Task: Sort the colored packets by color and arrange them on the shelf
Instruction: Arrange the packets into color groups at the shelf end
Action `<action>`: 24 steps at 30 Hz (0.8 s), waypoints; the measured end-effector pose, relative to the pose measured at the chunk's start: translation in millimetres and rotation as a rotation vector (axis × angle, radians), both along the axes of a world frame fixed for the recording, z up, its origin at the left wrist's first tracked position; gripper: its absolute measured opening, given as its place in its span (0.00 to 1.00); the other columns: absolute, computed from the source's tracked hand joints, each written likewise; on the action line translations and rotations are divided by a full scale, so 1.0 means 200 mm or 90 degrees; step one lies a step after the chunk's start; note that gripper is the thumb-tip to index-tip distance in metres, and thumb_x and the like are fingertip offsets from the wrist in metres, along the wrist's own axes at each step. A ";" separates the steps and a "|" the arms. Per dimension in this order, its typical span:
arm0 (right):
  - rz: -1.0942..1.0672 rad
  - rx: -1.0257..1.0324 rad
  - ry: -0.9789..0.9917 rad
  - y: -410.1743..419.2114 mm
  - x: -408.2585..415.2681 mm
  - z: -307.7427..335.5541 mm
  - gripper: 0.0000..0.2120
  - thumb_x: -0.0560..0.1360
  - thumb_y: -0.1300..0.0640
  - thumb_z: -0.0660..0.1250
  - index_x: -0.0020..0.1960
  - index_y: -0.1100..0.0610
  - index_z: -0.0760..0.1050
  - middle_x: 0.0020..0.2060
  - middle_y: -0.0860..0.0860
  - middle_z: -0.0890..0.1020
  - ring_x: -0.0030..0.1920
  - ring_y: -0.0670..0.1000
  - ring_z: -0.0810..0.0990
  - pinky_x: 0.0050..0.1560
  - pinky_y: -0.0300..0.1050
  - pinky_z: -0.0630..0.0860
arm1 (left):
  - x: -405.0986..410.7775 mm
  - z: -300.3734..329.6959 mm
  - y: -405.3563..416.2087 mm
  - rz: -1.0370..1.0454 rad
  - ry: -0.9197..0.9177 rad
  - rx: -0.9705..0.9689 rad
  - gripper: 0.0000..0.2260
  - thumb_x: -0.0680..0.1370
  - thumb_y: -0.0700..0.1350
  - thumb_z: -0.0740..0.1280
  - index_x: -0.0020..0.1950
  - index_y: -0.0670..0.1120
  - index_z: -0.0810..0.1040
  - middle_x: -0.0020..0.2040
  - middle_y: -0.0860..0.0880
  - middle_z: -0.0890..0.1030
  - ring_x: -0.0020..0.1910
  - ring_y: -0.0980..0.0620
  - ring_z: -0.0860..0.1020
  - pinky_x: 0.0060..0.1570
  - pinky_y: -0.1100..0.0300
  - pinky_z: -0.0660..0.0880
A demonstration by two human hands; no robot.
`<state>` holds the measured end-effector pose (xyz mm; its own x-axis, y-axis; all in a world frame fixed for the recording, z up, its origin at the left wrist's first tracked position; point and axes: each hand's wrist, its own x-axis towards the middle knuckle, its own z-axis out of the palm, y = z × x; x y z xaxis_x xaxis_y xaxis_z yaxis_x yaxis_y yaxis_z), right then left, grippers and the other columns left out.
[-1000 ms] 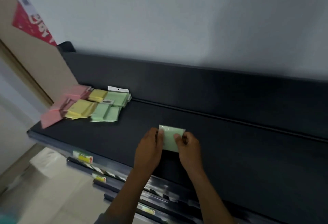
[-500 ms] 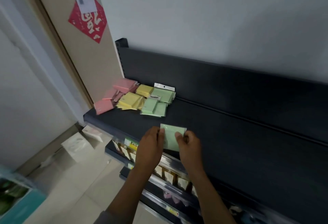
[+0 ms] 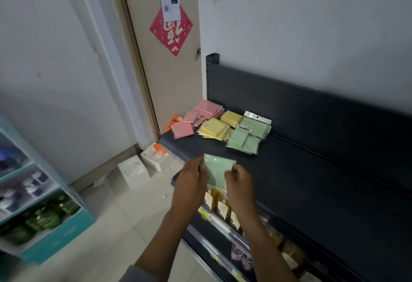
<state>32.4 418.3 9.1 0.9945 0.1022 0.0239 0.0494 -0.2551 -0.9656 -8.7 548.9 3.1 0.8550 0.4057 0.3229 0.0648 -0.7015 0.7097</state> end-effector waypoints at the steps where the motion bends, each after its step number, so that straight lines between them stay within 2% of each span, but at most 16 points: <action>1: 0.010 0.004 0.002 0.03 0.00 0.00 0.05 0.78 0.61 0.62 0.44 0.56 0.74 0.33 0.50 0.76 0.29 0.44 0.71 0.25 0.33 0.65 | -0.01 0.00 0.02 0.008 0.002 -0.002 0.13 0.86 0.47 0.55 0.64 0.51 0.77 0.56 0.53 0.79 0.52 0.56 0.77 0.52 0.62 0.75; 4: 0.036 0.009 0.014 0.11 0.01 -0.02 0.05 0.79 0.60 0.61 0.46 0.56 0.74 0.36 0.49 0.77 0.31 0.44 0.73 0.26 0.32 0.67 | -0.03 -0.01 0.09 0.024 0.015 0.015 0.13 0.85 0.45 0.56 0.66 0.48 0.76 0.58 0.50 0.80 0.51 0.57 0.76 0.49 0.68 0.71; 6: 0.047 0.021 0.027 0.16 0.03 -0.03 0.04 0.79 0.60 0.61 0.48 0.56 0.75 0.37 0.48 0.77 0.31 0.43 0.72 0.26 0.31 0.66 | -0.02 -0.01 0.14 0.034 0.021 0.018 0.14 0.85 0.45 0.57 0.67 0.48 0.76 0.59 0.50 0.79 0.52 0.57 0.75 0.51 0.66 0.71; 10: 0.028 0.049 0.033 0.27 0.13 -0.05 0.07 0.78 0.61 0.62 0.42 0.54 0.71 0.32 0.47 0.73 0.27 0.43 0.68 0.25 0.33 0.64 | 0.11 -0.01 0.26 0.025 0.022 0.028 0.12 0.85 0.44 0.58 0.65 0.48 0.77 0.58 0.50 0.80 0.53 0.55 0.77 0.52 0.60 0.75; 12: 0.008 0.048 0.029 0.32 0.21 -0.05 0.06 0.78 0.61 0.62 0.42 0.56 0.72 0.31 0.48 0.73 0.26 0.41 0.67 0.26 0.33 0.65 | 0.20 -0.02 0.32 0.023 0.033 0.043 0.13 0.85 0.46 0.57 0.65 0.49 0.77 0.58 0.51 0.80 0.53 0.54 0.78 0.52 0.55 0.78; 14: -0.003 0.040 0.040 0.37 0.31 -0.05 0.05 0.77 0.62 0.63 0.42 0.59 0.73 0.31 0.49 0.73 0.28 0.43 0.67 0.27 0.33 0.64 | 0.28 -0.01 0.38 0.015 0.043 0.053 0.13 0.85 0.46 0.57 0.65 0.49 0.77 0.58 0.50 0.80 0.53 0.52 0.79 0.50 0.55 0.78; 16: -0.015 0.055 0.053 0.41 0.41 -0.06 0.06 0.77 0.62 0.63 0.42 0.61 0.73 0.32 0.52 0.72 0.31 0.47 0.66 0.31 0.40 0.65 | 0.36 0.00 0.43 -0.008 0.050 0.058 0.12 0.84 0.45 0.58 0.64 0.49 0.77 0.57 0.50 0.81 0.52 0.51 0.79 0.47 0.57 0.76; 18: -0.029 0.074 0.057 0.45 0.50 -0.04 0.07 0.77 0.61 0.63 0.40 0.56 0.73 0.31 0.50 0.72 0.31 0.49 0.67 0.33 0.45 0.65 | 0.47 0.04 0.48 -0.032 0.060 0.071 0.11 0.85 0.46 0.58 0.63 0.49 0.77 0.55 0.51 0.80 0.49 0.52 0.79 0.45 0.57 0.76; 20: -0.044 0.067 0.048 0.48 0.59 -0.01 0.10 0.77 0.61 0.63 0.38 0.53 0.72 0.30 0.48 0.72 0.31 0.49 0.69 0.32 0.43 0.66 | 0.58 0.07 0.51 -0.045 0.065 0.081 0.11 0.85 0.47 0.57 0.61 0.50 0.77 0.53 0.51 0.80 0.48 0.53 0.78 0.45 0.55 0.77; 22: -0.061 0.044 0.022 0.49 0.68 0.01 0.08 0.78 0.62 0.63 0.41 0.55 0.75 0.30 0.47 0.73 0.32 0.49 0.69 0.31 0.40 0.65 | 0.67 0.10 0.51 -0.054 0.058 0.060 0.10 0.85 0.47 0.57 0.59 0.50 0.77 0.52 0.51 0.80 0.48 0.53 0.78 0.46 0.53 0.78; 24: -0.077 0.016 0.002 0.48 0.75 0.01 0.05 0.78 0.61 0.64 0.50 0.58 0.78 0.31 0.48 0.75 0.32 0.49 0.71 0.32 0.42 0.67 | 0.74 0.11 0.52 -0.069 0.045 0.037 0.08 0.85 0.48 0.59 0.58 0.52 0.77 0.51 0.53 0.80 0.47 0.55 0.78 0.47 0.52 0.79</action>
